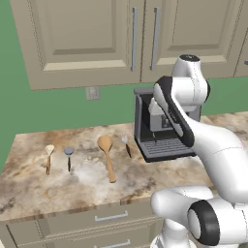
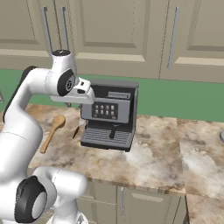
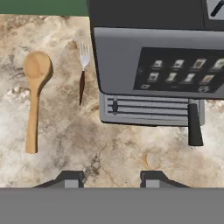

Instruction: Organize the utensils by type. Pick up the wooden spoons from the counter and place them in the open cabinet. Then pick up the metallic utensils from the counter and place them in the open drawer.

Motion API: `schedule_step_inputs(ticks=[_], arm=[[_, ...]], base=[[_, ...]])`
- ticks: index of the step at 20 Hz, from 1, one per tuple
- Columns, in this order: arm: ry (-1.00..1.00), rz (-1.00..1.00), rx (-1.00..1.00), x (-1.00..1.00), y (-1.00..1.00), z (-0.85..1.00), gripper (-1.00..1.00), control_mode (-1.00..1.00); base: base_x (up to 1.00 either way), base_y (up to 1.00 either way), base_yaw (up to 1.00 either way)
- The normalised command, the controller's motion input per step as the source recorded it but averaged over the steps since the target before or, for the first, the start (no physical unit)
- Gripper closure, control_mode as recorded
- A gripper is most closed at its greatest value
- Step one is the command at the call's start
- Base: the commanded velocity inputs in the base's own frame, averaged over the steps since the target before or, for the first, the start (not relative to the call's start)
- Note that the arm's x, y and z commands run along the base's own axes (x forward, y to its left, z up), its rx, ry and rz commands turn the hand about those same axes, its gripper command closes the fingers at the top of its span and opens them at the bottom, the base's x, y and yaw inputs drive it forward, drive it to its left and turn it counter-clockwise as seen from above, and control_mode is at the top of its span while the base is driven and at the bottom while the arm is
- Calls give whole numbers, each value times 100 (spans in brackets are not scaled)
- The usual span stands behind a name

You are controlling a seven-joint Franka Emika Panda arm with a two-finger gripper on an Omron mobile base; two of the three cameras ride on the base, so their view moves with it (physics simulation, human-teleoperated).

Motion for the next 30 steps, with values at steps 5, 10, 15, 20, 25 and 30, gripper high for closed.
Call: schedule_step_inputs(ticks=[5, 10, 15, 20, 25, 30], arm=[[-2, 0, 8, -19, 16, -11, -100, -100], [-8, -7, 14, -32, 53, -31, -100, -100], [-7, -9, 13, -20, 70, -41, -100, -100], [0, -13, 1, 7, 74, -46, -100, -100], [5, -16, 0, 25, 67, -47, -100, -100], [0, -6, -15, 33, 49, -44, -100, -100]], base=[[0, 0, 0], [0, 0, 0], [0, 0, 0], [0, 0, 0], [0, 0, 0], [0, 0, 0]])
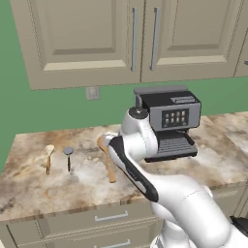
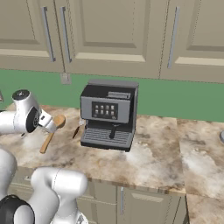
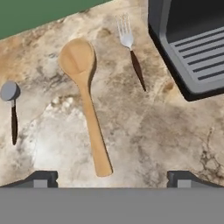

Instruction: Organize the utensils by type. Pick up the wooden spoons from the counter and place them in the open cabinet. Then pick up the metallic utensils from the counter and place them in the open drawer.

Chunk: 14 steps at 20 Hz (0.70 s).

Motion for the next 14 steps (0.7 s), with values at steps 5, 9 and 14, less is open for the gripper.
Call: schedule_step_inputs(ticks=[5, 9, 14], arm=[[0, -8, -12, 56, 16, -30, -100, -100], [0, -4, -2, 55, 2, -27, -100, -100], [1, -2, 0, 54, 2, -29, -100, -100]], base=[[0, 0, 0], [0, 0, 0], [0, 0, 0]])
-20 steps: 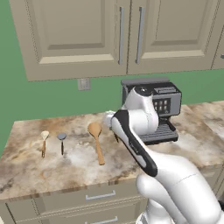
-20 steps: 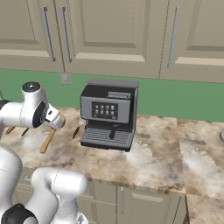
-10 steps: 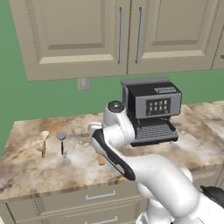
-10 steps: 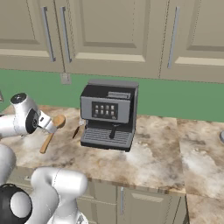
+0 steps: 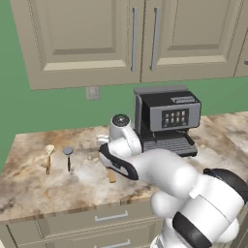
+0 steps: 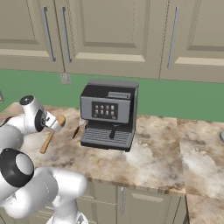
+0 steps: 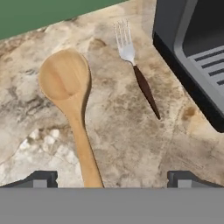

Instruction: Organize the utensils by type. Pick up the wooden spoons from the counter and place them in the open cabinet. Then pick up the metallic utensils from the counter and place them in the open drawer.

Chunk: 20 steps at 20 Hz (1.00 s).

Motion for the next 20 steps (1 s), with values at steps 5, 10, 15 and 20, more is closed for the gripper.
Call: schedule_step_inputs(ticks=[5, 10, 15, 20], arm=[[10, 0, 4, 40, 4, -31, -100, -100], [19, 0, 1, 20, 7, -32, -100, -100], [20, 0, 0, 9, 7, -22, -100, -100], [3, 0, -1, 7, 20, -27, -100, -100]], base=[[0, 0, 0], [0, 0, 0], [0, 0, 0], [0, 0, 0]])
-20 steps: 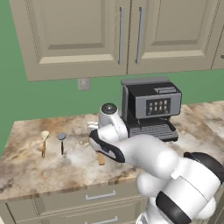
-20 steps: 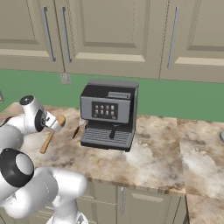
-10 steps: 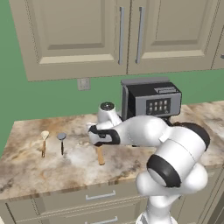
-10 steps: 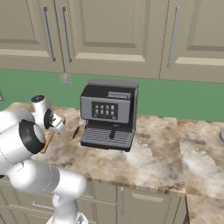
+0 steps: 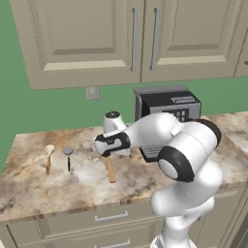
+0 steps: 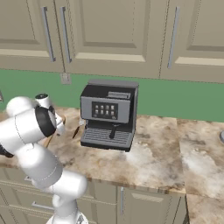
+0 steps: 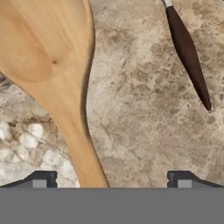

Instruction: Organize the utensils by type. Pick up the wooden spoons from the counter and place them in the open cabinet. Then pick up the metallic utensils from the counter and place them in the open drawer.

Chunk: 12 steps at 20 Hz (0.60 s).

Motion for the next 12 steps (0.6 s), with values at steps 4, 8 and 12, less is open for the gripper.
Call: schedule_step_inputs(ticks=[4, 8, 12], arm=[[0, 0, -5, 6, 26, -31, -100, -100], [0, 0, -5, 4, 19, -34, -100, -100], [0, 0, -2, 2, 2, -28, -100, -100]], base=[[0, 0, 0], [0, 0, 0], [0, 0, 0]])
